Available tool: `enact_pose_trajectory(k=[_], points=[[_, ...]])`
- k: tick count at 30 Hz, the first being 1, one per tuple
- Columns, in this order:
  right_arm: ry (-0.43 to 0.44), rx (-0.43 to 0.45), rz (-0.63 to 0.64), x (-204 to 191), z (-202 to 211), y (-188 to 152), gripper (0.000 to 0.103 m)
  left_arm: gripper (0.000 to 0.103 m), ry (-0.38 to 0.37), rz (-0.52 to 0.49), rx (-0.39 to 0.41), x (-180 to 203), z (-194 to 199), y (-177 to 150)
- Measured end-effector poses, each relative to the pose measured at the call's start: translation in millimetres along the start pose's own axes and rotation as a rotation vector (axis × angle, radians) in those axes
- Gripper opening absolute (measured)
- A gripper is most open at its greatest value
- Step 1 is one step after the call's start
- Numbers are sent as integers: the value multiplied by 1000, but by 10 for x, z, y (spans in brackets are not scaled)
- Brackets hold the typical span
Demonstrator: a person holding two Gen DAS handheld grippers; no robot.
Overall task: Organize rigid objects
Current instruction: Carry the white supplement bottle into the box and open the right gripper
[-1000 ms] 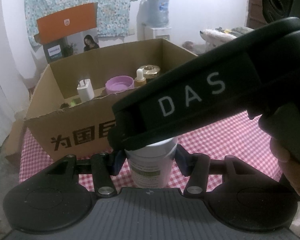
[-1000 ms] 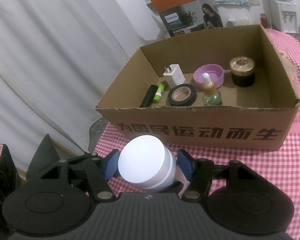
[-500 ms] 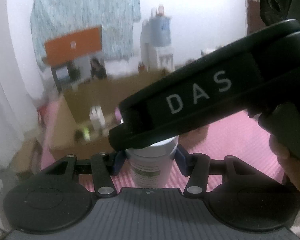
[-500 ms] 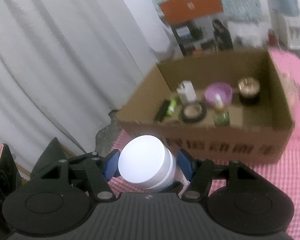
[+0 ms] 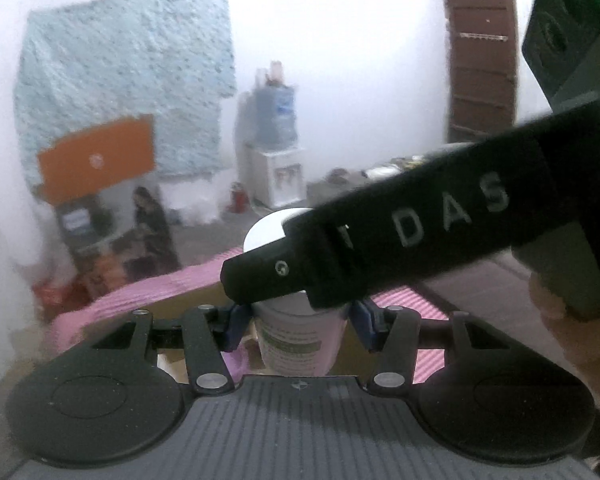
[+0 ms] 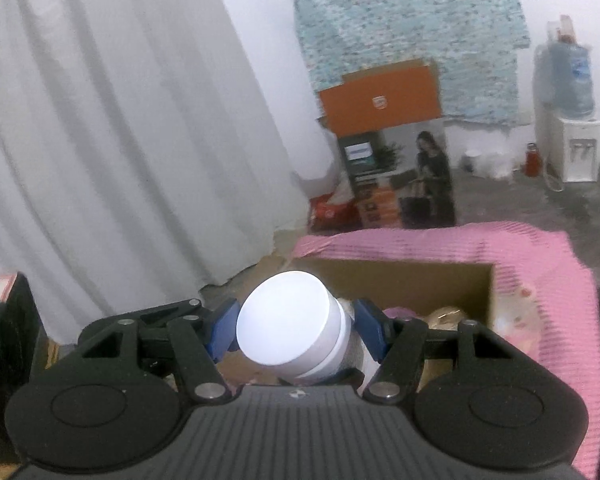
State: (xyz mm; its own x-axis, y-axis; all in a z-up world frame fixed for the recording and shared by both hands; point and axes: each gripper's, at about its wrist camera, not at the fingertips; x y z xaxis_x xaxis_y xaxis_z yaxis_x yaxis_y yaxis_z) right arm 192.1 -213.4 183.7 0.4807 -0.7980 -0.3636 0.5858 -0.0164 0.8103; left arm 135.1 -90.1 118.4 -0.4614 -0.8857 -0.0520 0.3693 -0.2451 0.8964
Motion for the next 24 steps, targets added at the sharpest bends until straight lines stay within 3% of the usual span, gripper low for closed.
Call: enact_pose_trajectory(k=[10,16,24], points=[[-17,-131,-134,867,-644,-86,66,53,-55,100,-180,-101,-852,-193],[-3,-200,-172,1105,-916,-269,66,53,-47,120,-262,-115,-1046,-354],[-5,-250,-180,1228,-1092,-397,66,54,-37,105,-314,-125,-1241,-419]])
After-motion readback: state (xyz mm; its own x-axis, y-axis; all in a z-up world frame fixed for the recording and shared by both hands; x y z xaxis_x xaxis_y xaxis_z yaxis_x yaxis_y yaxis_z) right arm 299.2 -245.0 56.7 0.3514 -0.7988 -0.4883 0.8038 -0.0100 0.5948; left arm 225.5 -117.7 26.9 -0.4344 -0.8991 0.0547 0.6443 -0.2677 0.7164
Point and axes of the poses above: each gripper's, at about its wrist camera, not at the fingertips, and z roughly against the way its jaws point, x to its right, y to its top, and after that the axes turned 3 degrees about x, right-handed
